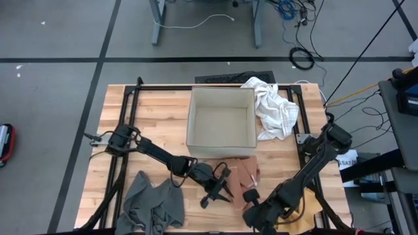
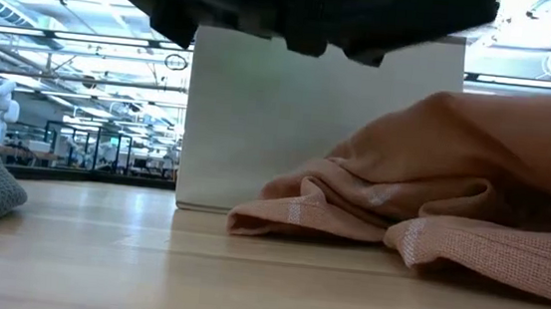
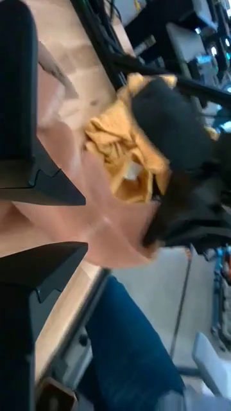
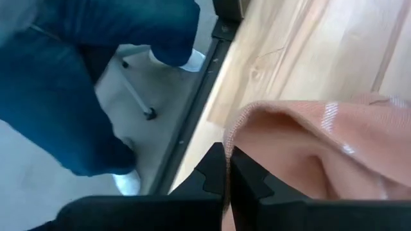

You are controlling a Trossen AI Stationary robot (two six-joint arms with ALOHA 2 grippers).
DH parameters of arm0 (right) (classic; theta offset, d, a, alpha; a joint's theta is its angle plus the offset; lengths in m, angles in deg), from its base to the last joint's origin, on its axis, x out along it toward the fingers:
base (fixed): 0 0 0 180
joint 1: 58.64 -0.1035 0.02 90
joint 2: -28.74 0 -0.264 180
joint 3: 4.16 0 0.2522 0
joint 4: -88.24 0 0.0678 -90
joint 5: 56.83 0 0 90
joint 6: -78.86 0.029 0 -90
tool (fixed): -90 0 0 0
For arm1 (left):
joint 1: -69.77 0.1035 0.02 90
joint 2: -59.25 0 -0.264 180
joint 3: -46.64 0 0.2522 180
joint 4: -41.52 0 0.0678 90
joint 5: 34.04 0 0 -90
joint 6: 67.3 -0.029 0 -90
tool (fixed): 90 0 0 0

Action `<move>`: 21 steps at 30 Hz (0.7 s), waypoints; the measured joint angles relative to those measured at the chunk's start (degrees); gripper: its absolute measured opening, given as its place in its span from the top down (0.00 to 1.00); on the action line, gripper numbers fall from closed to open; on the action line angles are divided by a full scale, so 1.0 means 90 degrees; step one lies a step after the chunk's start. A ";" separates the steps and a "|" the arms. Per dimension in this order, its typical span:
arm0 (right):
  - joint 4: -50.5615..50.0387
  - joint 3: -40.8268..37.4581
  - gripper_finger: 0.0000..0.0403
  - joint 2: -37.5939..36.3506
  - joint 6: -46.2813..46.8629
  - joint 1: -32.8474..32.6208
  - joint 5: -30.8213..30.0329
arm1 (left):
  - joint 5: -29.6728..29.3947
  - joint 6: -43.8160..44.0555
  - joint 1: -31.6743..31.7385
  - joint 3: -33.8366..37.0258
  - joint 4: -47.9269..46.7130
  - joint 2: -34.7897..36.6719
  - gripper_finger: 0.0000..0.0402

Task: Fold towel
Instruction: Fold the brown towel

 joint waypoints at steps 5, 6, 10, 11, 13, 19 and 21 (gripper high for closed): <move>0.0273 0.0000 1.00 0.0281 -0.0504 0.0236 -0.0005 | 0.0064 0.0035 -0.0091 0.0000 -0.0058 0.0005 0.73; 0.0273 0.0000 1.00 0.0304 -0.0531 0.0292 0.0001 | 0.0063 0.0024 -0.0123 0.0000 -0.0036 0.0005 0.73; 0.0213 0.0000 1.00 0.0326 -0.0511 0.0408 0.0269 | 0.0060 -0.0045 -0.0170 0.0000 -0.0053 0.0005 0.73; 0.0254 0.0000 1.00 0.0326 -0.0509 0.0413 0.0347 | 0.0060 -0.0128 -0.0173 0.0000 -0.0045 0.0005 0.73; 0.0369 0.0000 1.00 0.0326 -0.0511 0.0410 0.0363 | 0.0059 -0.0205 -0.0169 -0.0041 -0.0061 0.0005 0.73; 0.0671 0.0000 1.00 0.0326 -0.0478 0.0380 0.0358 | 0.0334 -0.0527 -0.0168 -0.0593 -0.0283 -0.0196 0.73; 0.0767 0.0000 1.00 0.0318 -0.0433 0.0335 0.0358 | 0.0449 -0.0652 -0.0168 -0.0868 -0.0647 -0.0364 0.73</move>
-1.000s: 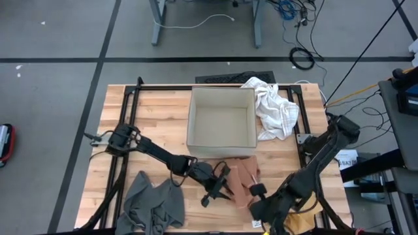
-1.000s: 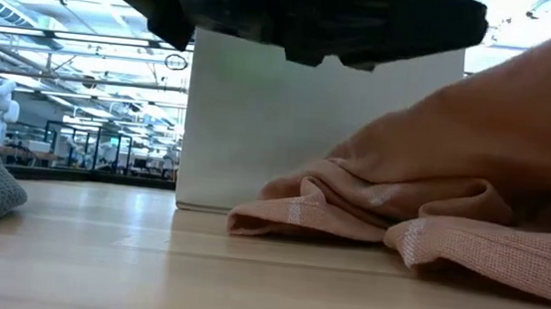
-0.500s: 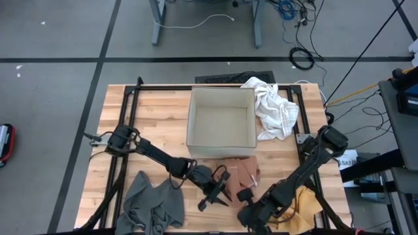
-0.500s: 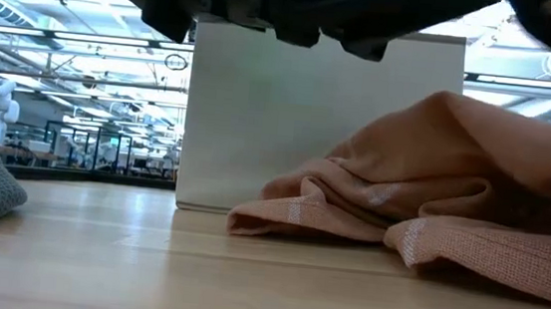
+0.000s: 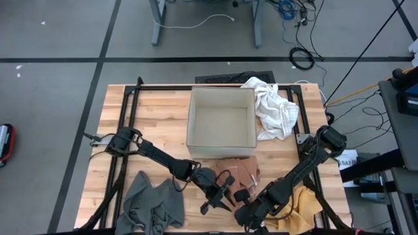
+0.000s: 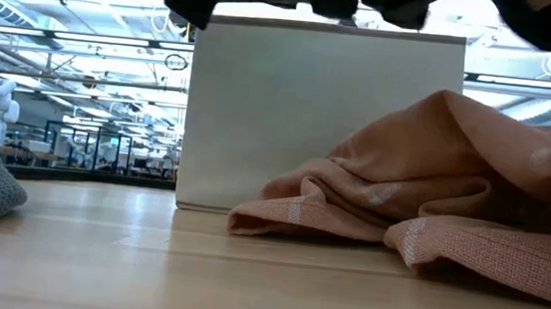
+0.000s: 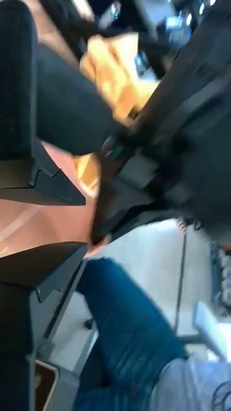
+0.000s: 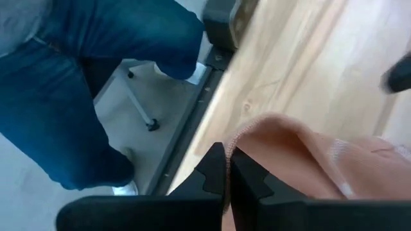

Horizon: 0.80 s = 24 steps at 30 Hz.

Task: Fold towel
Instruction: Fold the brown towel

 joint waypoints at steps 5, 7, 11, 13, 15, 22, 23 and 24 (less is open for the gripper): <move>0.0135 0.0000 1.00 -0.0006 0.0277 -0.0164 -0.0002 | -0.0028 -0.0344 0.0002 -0.0436 -0.0547 -0.0299 0.73; 0.0210 0.0000 1.00 -0.0006 0.0370 -0.0255 -0.0024 | -0.0031 -0.0448 0.0007 -0.0439 -0.0527 -0.0304 0.73; 0.0379 0.0000 1.00 -0.0008 0.0403 -0.0407 -0.0038 | -0.0031 -0.0486 0.0057 -0.0449 -0.0244 -0.0301 0.73; 0.0518 0.0000 1.00 -0.0006 0.0384 -0.0449 -0.0036 | -0.0036 -0.0486 0.0094 -0.0451 -0.0180 -0.0301 0.73; 0.0636 0.0000 1.00 -0.0008 0.0344 -0.0477 -0.0055 | -0.0046 -0.0484 0.0149 -0.0451 -0.0130 -0.0301 0.73; 0.0643 0.0000 1.00 -0.0039 0.0413 -0.0585 -0.0205 | -0.0053 -0.0361 0.0429 -0.0451 -0.0130 -0.0298 0.73; 0.0639 0.0000 1.00 -0.0052 0.0441 -0.0611 -0.0206 | -0.0049 -0.0328 0.0474 -0.0451 -0.0138 -0.0316 0.73; 0.0641 0.0000 1.00 -0.0068 0.0457 -0.0620 -0.0209 | -0.0014 -0.0295 0.0518 -0.0453 -0.0122 -0.0341 0.73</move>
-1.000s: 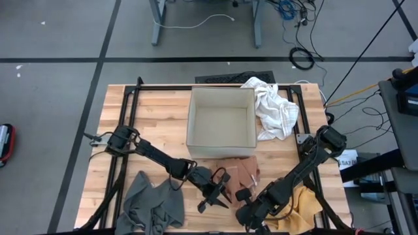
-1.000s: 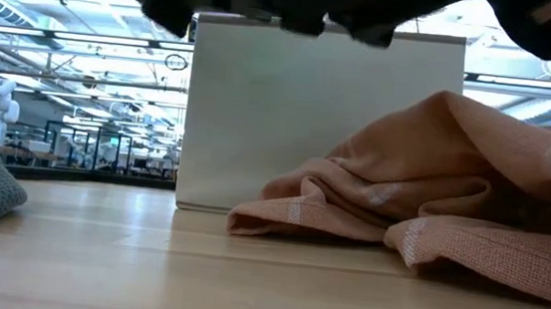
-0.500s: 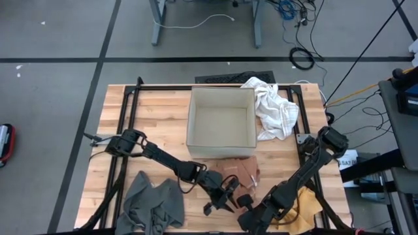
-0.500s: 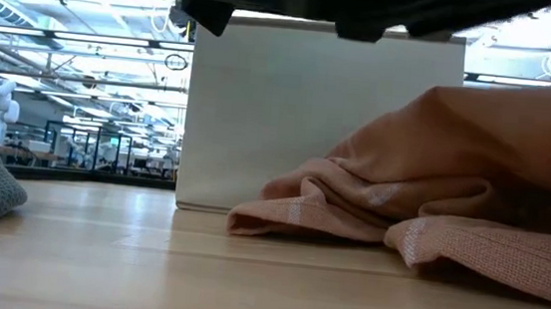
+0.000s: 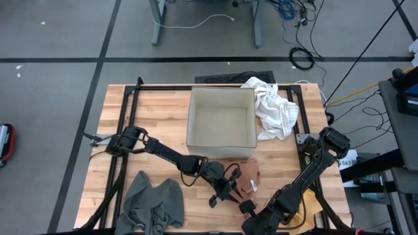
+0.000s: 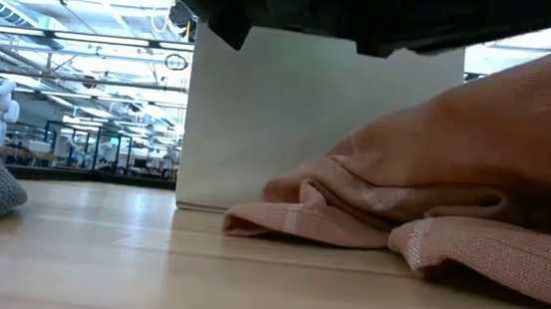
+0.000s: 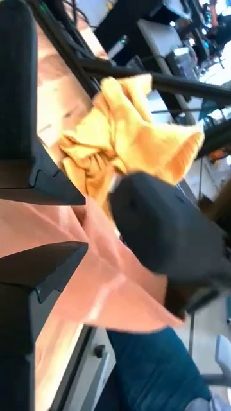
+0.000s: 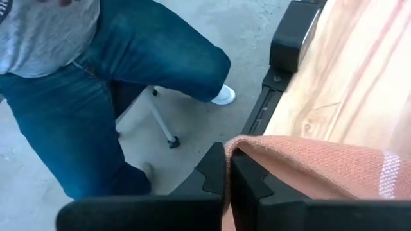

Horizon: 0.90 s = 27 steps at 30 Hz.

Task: Fold towel
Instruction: Fold the brown towel

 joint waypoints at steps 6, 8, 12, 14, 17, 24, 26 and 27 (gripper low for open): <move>0.0010 0.0000 1.00 -0.0068 -0.0002 -0.0053 -0.0002 | 0.0336 0.0195 0.0187 0.0002 -0.0201 -0.0129 0.73; 0.0016 0.0000 1.00 -0.0082 -0.0016 -0.0053 0.0000 | 0.0364 0.0190 0.0220 0.0002 -0.0310 -0.0129 0.73; 0.0013 0.0000 1.00 -0.0091 -0.0041 -0.0056 0.0000 | 0.0383 0.0210 0.0259 0.0002 -0.0436 -0.0129 0.73; 0.0017 0.0000 1.00 -0.0091 -0.0044 -0.0056 0.0000 | 0.0383 0.0199 0.0262 0.0002 -0.0453 -0.0129 0.73; 0.0014 0.0000 1.00 -0.0091 -0.0034 -0.0053 0.0000 | 0.0383 0.0190 0.0264 0.0002 -0.0755 -0.0129 0.73; -0.0409 0.0000 1.00 -0.0091 0.0379 -0.0053 -0.0010 | 0.0319 0.0183 0.0181 0.0002 -0.1711 -0.0129 0.73; -0.0699 0.0000 1.00 -0.0091 0.0607 -0.0053 -0.0010 | 0.0248 0.0174 0.0142 0.0002 -0.1987 -0.0129 0.73; -0.0861 0.0000 1.00 -0.0091 0.0723 -0.0053 -0.0007 | 0.0245 0.0172 0.0117 0.0002 -0.2121 -0.0129 0.73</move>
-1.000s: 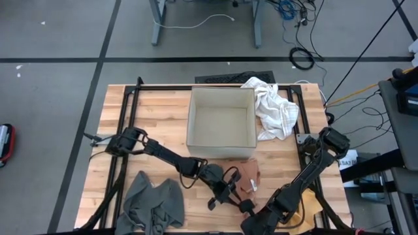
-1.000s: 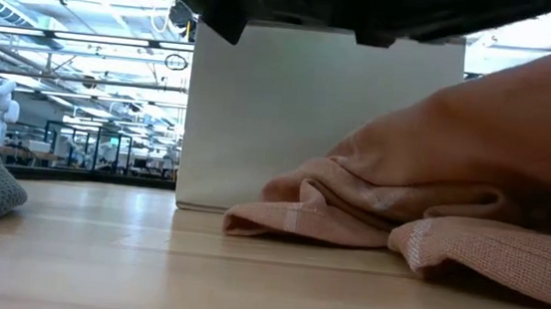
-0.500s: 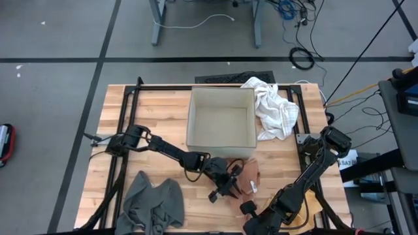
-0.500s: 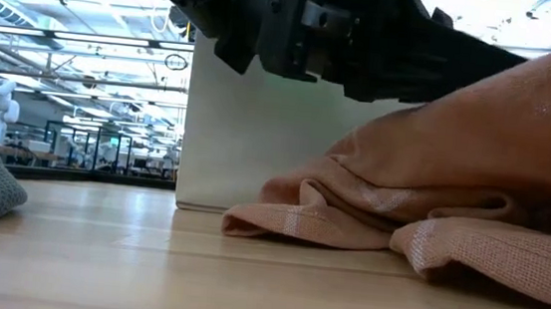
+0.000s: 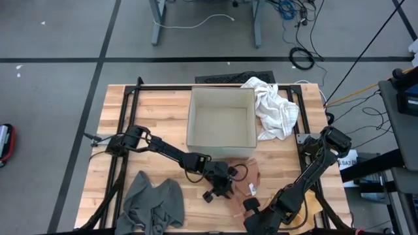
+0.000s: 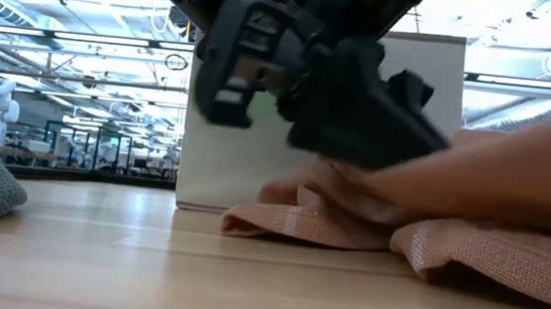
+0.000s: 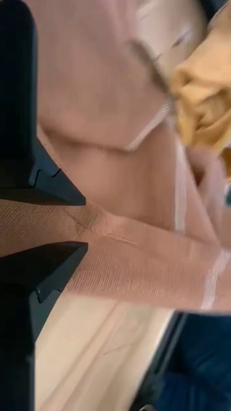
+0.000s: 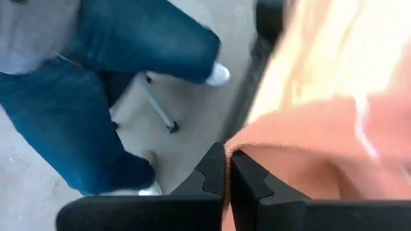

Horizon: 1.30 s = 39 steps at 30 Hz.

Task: Fold towel
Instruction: Fold the brown towel

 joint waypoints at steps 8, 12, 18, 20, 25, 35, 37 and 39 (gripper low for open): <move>-0.1459 0.0000 1.00 0.0000 0.0827 -0.0062 0.0091 | -0.0340 0.0190 -0.0199 0.0000 -0.0501 0.0000 0.73; -0.2223 0.0000 1.00 0.0000 0.1129 -0.0103 0.0174 | -0.0504 0.0360 -0.0302 0.0000 -0.0675 0.0000 0.73; -0.2946 0.0000 1.00 0.0000 0.1309 -0.0146 0.0143 | -0.0553 0.0811 -0.0456 -0.0002 -0.1008 0.0023 0.73; -0.3136 0.0000 1.00 0.0000 0.1309 -0.0147 0.0167 | -0.0534 0.0939 -0.0512 -0.0002 -0.1021 0.0042 0.73; -0.3532 0.0000 1.00 0.0000 0.1292 -0.0155 0.0214 | -0.0516 0.0971 -0.0645 0.0011 -0.0921 0.0423 0.73; -0.3118 0.0000 1.00 0.0002 0.1215 -0.0155 0.0206 | -0.1706 -0.0076 -0.0409 0.0007 -0.0957 0.0935 0.73; -0.2952 0.0000 1.00 0.0002 0.1244 -0.0165 0.0202 | -0.1583 -0.0004 -0.0224 0.0005 -0.0940 0.0940 0.73; -0.2787 0.0000 1.00 0.0002 0.1263 -0.0192 0.0180 | -0.1554 0.0011 -0.0056 0.0005 -0.1031 0.0942 0.73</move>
